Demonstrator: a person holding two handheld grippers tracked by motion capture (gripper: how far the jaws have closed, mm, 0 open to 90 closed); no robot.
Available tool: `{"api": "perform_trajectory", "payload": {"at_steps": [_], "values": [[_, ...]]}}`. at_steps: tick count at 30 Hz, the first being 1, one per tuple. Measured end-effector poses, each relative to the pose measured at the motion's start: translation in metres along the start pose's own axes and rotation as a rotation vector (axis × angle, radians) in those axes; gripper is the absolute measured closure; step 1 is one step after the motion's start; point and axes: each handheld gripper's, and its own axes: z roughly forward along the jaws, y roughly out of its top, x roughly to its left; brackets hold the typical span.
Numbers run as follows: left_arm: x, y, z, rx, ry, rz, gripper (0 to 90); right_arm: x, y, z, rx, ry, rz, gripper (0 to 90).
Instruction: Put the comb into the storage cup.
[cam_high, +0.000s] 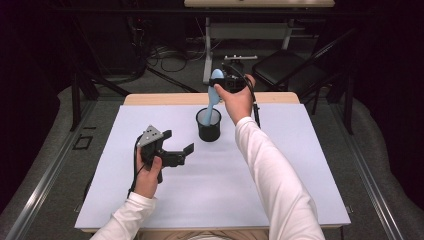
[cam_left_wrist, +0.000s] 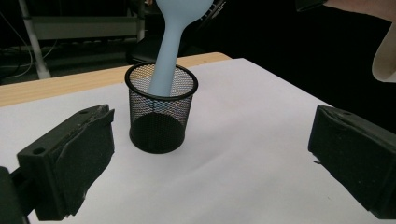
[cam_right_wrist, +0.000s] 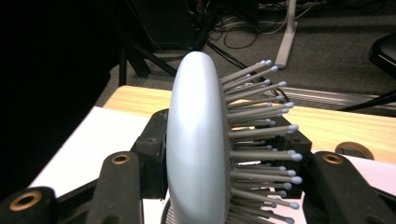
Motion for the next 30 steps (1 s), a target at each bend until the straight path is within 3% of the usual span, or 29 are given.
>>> {"api": "perform_trajectory", "payload": {"at_steps": [11, 30], "values": [[0.001, -0.001, 0.000, 0.002, 0.001, -0.003, 0.4, -0.005, -0.012, 0.011, 0.029, -0.040, -0.039, 48.6], [0.001, -0.001, 0.000, 0.000, 0.000, -0.004, 0.4, -0.004, -0.028, 0.026, 0.042, -0.055, -0.055, 48.5]]}}
